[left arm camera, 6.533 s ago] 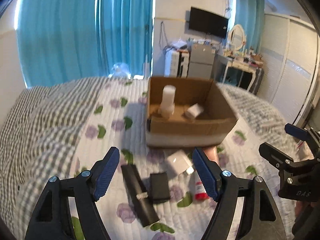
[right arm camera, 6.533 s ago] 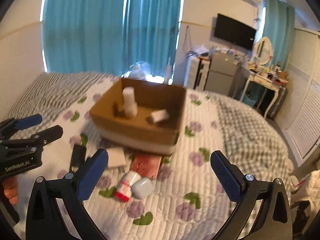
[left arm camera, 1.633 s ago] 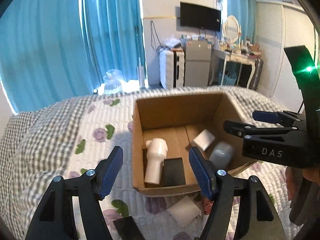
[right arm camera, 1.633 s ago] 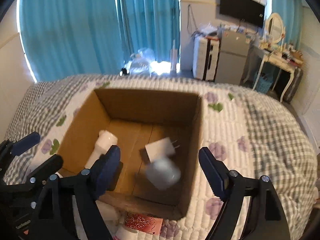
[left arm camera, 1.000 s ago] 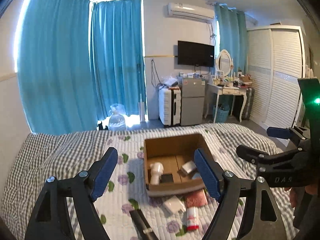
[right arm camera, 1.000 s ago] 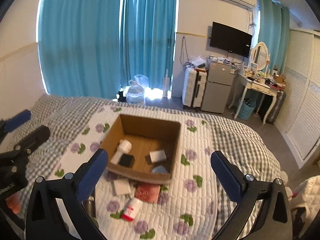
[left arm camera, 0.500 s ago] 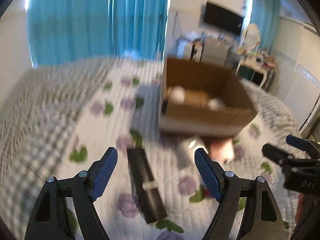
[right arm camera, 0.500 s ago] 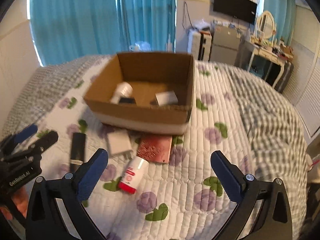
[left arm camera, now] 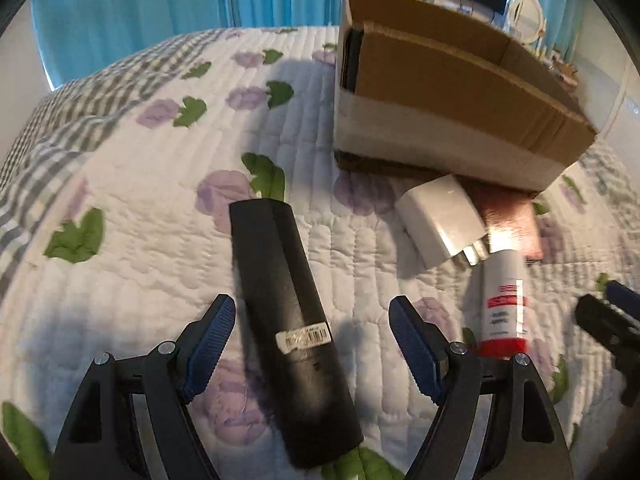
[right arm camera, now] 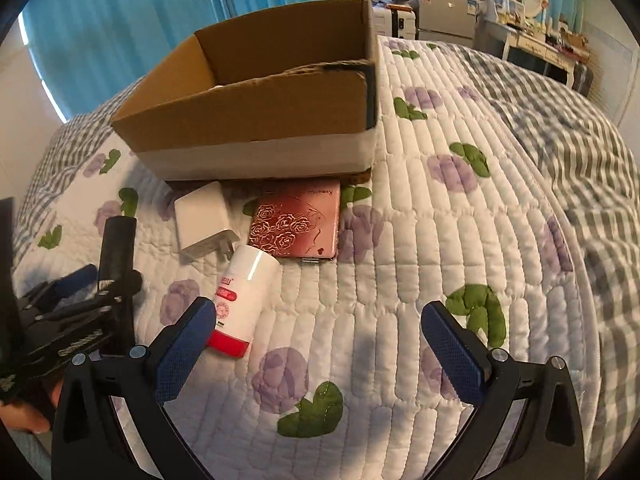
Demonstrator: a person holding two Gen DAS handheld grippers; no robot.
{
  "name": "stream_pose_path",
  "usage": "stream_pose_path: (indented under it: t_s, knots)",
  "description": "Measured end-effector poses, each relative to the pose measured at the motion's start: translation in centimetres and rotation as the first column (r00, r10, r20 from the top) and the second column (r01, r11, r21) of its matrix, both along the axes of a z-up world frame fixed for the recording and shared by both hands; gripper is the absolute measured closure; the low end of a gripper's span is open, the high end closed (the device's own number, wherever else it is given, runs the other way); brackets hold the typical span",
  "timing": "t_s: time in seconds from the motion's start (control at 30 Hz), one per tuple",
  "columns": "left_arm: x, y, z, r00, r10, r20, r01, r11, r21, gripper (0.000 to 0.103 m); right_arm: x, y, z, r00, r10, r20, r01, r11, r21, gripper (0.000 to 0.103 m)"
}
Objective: Organize rigid objects
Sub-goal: 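Move both tools back to the items and grasp the black cylindrical case with left tool, then grasp the red-capped white bottle with the right tool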
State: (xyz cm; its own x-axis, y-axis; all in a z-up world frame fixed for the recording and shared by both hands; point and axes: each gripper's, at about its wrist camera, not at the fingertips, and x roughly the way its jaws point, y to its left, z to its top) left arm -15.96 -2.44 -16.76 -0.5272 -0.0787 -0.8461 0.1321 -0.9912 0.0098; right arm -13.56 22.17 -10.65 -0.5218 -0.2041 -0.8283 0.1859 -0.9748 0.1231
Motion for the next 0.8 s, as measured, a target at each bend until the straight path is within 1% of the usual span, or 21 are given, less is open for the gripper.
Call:
stream_pose_path:
  t_s: [0.07,0.17,0.2,0.23,0.3,0.37,0.43,0.47,0.5,0.57,0.67,0.7,0.73,0.77,0.8]
  knots:
    - [-0.4,0.3,-0.9,1.000,0.007,0.023,-0.006,1.000,-0.030,0.024,0.1,0.0,0.0,1.000,-0.004,-0.002,0.004,1.000,-0.004,0.000]
    - [0.0,1.5,-1.5,0.999,-0.035,0.018,0.037,0.995,-0.096,0.025,0.4,-0.1,0.1,1.000,0.003,-0.015,-0.003,1.000,0.006,0.000]
    - [0.1,1.8,-1.4,0.999,-0.050,0.017,0.051,0.993,-0.103,0.033,0.4,-0.3,0.1,1.000,0.008,-0.019,-0.008,1.000,0.009,0.000]
    - [0.4,2.0,-1.2,0.998,-0.057,0.009,0.058,0.991,-0.117,0.038,0.5,-0.4,0.1,1.000,0.015,-0.022,-0.015,1.000,0.009,0.000]
    - [0.6,1.9,-1.0,0.998,-0.056,0.006,0.056,0.991,-0.123,0.059,0.6,-0.8,0.0,0.999,0.027,-0.023,-0.027,1.000,0.005,0.000]
    - [0.9,1.6,-0.8,0.998,-0.054,0.007,0.055,0.994,-0.095,0.066,0.7,-1.0,-0.2,0.999,0.043,-0.015,-0.043,0.999,-0.012,0.000]
    - [0.9,1.3,-0.8,0.998,-0.061,0.014,0.061,0.996,-0.064,0.066,0.8,-1.3,-0.4,0.999,0.050,-0.012,-0.050,0.999,-0.008,0.000]
    - [0.7,0.9,-1.0,0.998,-0.051,0.026,0.052,0.998,-0.044,0.065,0.8,-1.3,-0.4,0.999,0.050,-0.011,-0.051,0.999,-0.005,0.000]
    - [0.5,0.6,-1.3,0.999,-0.039,0.036,0.040,0.999,-0.024,0.062,0.8,-1.3,-0.5,0.999,0.051,-0.008,-0.051,0.999,-0.005,0.000]
    - [0.0,0.2,-1.6,0.999,-0.027,0.042,0.028,1.000,-0.001,0.062,0.7,-1.5,-0.8,0.998,0.056,0.004,-0.056,0.998,-0.009,0.000]
    - [0.3,0.7,-1.3,0.998,-0.047,0.036,0.048,0.999,-0.026,0.065,0.8,-1.9,-1.0,0.998,0.063,0.011,-0.063,0.998,-0.003,0.000]
    - [0.6,0.8,-1.1,0.998,-0.054,0.031,0.055,0.998,-0.028,0.066,0.8,-2.0,-1.0,0.998,0.064,0.011,-0.064,0.998,-0.001,0.000]
    - [0.8,0.7,-0.7,0.998,-0.057,0.024,0.058,0.998,-0.014,0.068,0.9,-2.1,-1.0,0.998,0.068,0.008,-0.068,0.998,0.003,0.000]
    - [1.1,0.4,-0.2,0.998,-0.059,0.010,0.058,0.998,0.013,0.073,0.9,-2.1,-1.0,0.998,0.070,0.005,-0.070,0.998,0.005,0.000]
    - [1.5,0.1,0.5,0.998,-0.058,-0.017,0.059,0.997,0.058,0.078,1.0,-2.1,-1.0,0.997,0.072,0.004,-0.072,0.997,0.009,0.000]
